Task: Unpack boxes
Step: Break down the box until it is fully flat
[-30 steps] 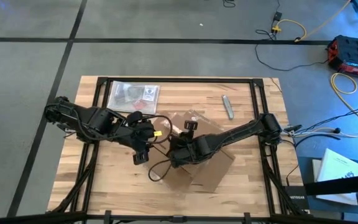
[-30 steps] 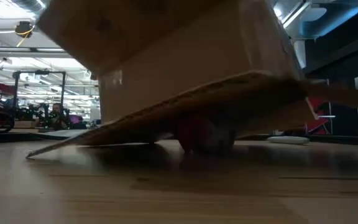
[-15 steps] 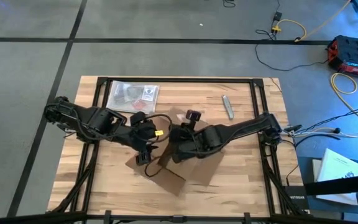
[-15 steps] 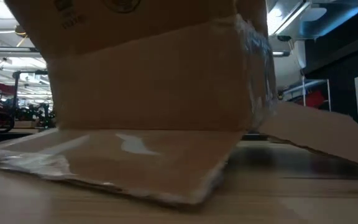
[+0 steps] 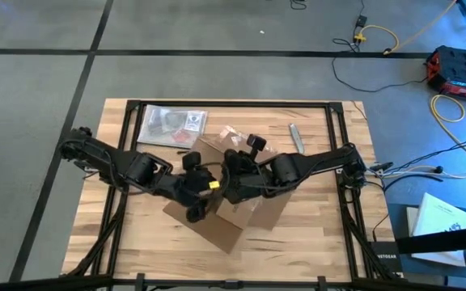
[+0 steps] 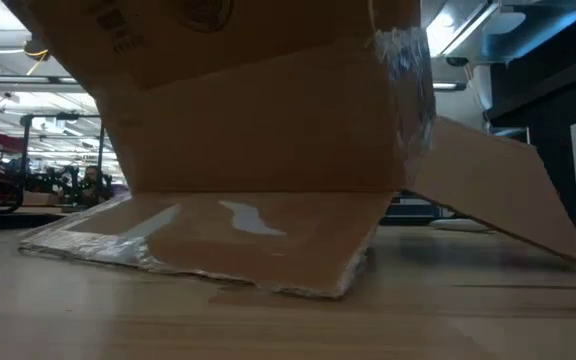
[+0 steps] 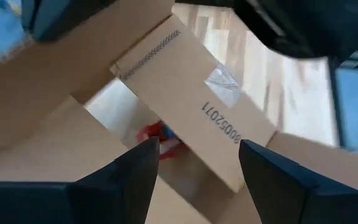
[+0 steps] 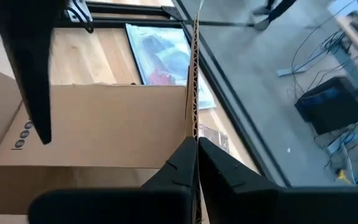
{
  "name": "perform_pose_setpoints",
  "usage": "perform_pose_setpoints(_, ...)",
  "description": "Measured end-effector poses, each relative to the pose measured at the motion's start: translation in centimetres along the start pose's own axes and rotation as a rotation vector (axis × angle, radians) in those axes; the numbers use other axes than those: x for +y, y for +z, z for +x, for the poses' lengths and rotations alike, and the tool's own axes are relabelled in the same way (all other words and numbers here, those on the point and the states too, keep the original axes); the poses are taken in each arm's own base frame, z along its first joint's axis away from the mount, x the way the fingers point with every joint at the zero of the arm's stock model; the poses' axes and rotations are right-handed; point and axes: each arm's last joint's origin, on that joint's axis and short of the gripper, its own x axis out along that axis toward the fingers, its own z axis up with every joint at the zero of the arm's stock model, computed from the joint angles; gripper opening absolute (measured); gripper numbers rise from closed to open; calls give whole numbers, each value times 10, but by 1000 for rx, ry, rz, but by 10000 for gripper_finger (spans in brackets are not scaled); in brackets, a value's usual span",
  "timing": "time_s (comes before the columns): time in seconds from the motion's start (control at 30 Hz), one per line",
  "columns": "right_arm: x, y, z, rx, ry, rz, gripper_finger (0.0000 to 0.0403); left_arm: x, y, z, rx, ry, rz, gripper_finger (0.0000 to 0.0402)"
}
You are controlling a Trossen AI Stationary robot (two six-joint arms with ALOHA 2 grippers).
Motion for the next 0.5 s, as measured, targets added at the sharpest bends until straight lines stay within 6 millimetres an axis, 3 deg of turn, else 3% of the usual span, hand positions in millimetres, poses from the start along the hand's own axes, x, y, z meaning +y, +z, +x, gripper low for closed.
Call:
perform_pose_setpoints(0.17,-1,-1,1,11,7,14,0,-4,-11,8,-6,94,179,177)
perform_pose_setpoints(0.5,-1,-3,0,36,10,-8,0,-14,-26,28,-29,99,165,103)
